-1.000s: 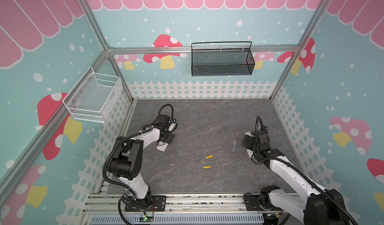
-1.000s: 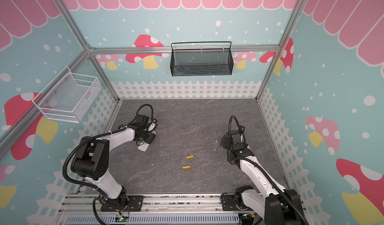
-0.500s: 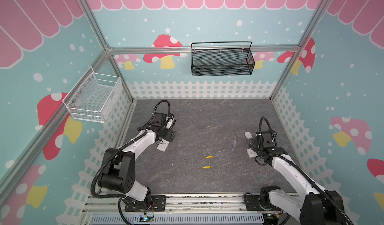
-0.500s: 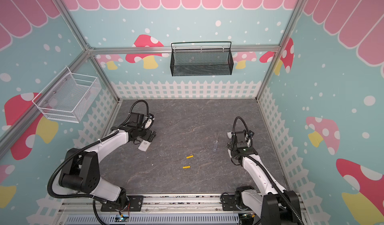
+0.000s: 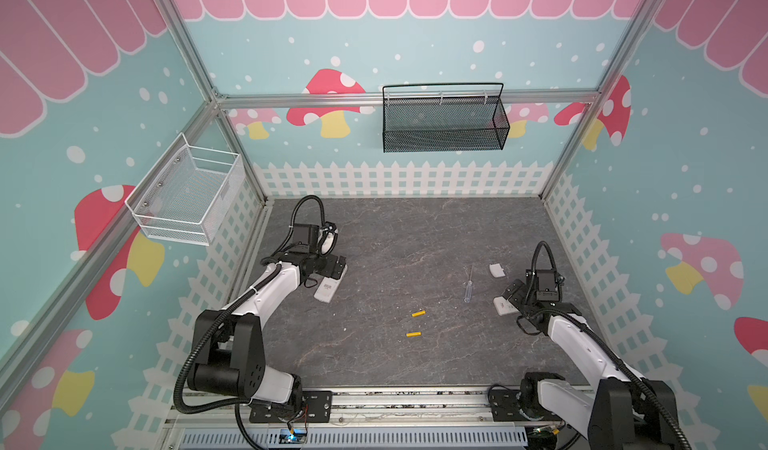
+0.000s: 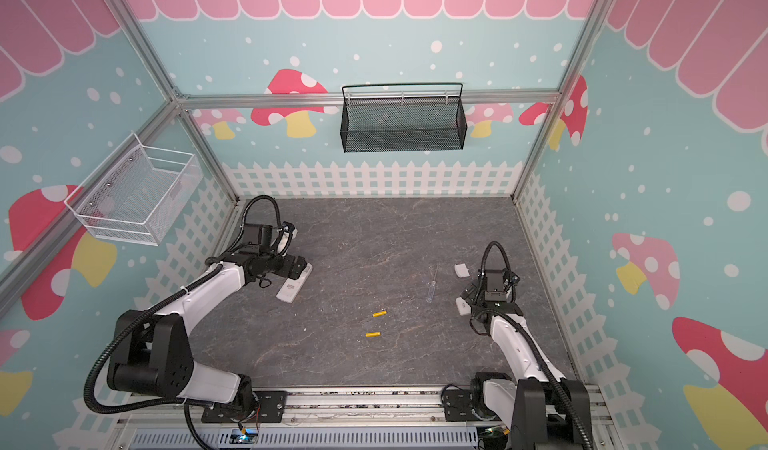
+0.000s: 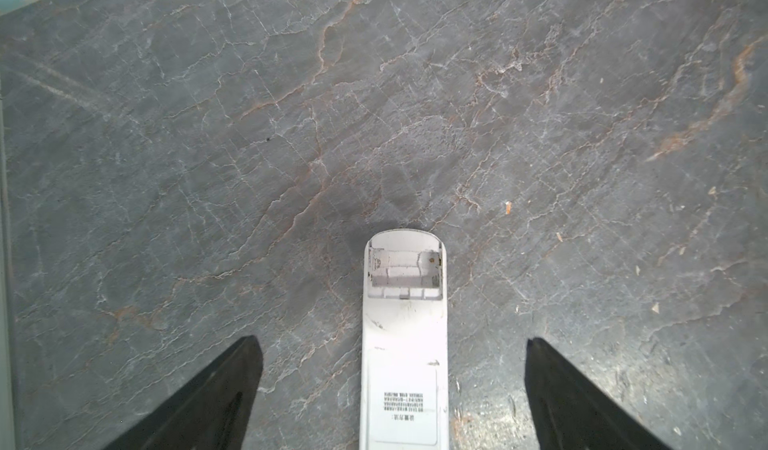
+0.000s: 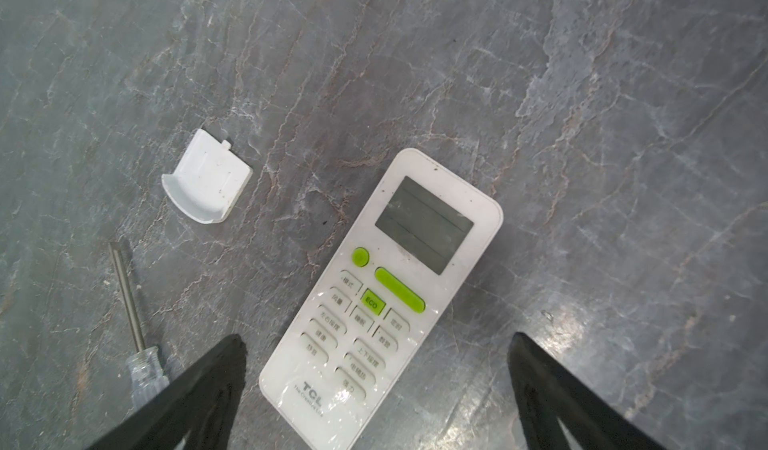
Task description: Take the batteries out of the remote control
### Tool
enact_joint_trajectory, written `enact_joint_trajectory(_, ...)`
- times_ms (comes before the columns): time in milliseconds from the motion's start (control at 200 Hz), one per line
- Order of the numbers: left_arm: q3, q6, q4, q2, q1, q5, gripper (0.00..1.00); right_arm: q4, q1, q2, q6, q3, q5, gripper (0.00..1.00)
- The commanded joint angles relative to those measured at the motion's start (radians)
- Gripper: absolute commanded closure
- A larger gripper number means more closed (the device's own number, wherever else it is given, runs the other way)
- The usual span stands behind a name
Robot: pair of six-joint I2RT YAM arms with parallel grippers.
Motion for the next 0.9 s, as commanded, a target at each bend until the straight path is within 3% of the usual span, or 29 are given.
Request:
enact_joint_trajectory(0,-0.014,-0.027,0.014,-0.023,0.015,0.03,0.01,0.057,-0.012,0.023,0.012,-0.025,-0.035,0.01)
enact_joint_trajectory(335,-0.012,-0.035,0.019,-0.042,0.031,0.042,0.01,0.14,-0.013,0.199,-0.042,0.005,-0.07,0.06)
enact_joint_trajectory(670,-0.015,-0.051,0.02,-0.045,0.062,0.059,0.01,0.087,-0.011,0.297,-0.13,0.079,-0.025,0.1)
enact_joint_trajectory(896,-0.015,-0.058,0.02,-0.044,0.066,0.08,0.01,0.076,0.004,0.351,-0.181,0.084,-0.033,0.18)
